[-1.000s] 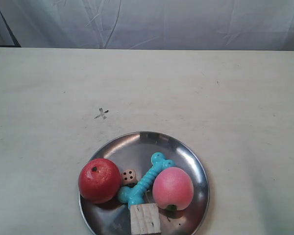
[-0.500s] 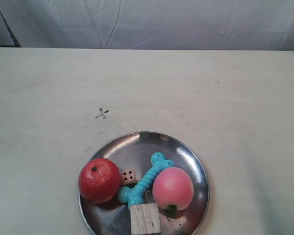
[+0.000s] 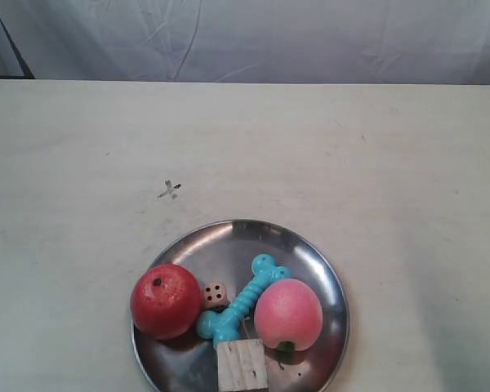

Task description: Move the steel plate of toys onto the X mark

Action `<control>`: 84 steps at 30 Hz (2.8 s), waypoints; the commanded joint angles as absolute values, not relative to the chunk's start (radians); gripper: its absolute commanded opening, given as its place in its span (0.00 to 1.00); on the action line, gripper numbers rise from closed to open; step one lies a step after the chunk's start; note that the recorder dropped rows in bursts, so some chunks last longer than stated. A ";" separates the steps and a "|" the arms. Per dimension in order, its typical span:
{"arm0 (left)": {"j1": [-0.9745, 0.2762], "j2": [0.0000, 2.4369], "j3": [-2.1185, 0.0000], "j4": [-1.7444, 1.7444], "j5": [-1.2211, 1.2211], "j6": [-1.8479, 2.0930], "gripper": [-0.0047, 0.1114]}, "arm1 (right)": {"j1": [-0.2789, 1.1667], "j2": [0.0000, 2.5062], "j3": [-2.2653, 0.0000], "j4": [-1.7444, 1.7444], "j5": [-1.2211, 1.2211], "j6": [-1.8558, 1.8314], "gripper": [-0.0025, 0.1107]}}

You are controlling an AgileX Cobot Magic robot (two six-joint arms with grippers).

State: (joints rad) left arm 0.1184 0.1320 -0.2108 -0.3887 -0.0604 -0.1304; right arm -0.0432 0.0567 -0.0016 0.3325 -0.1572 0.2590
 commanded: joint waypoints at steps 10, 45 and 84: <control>0.117 1.162 -0.990 -0.573 0.628 0.516 0.04 | -0.047 0.408 -0.597 0.170 0.521 0.392 0.01; -0.215 2.083 -1.308 -0.785 1.088 0.957 0.17 | 0.458 0.985 -0.301 0.798 0.454 0.289 0.05; -0.311 2.088 -1.308 -0.731 1.002 0.975 0.47 | 0.700 1.212 -0.166 0.868 0.038 0.549 0.49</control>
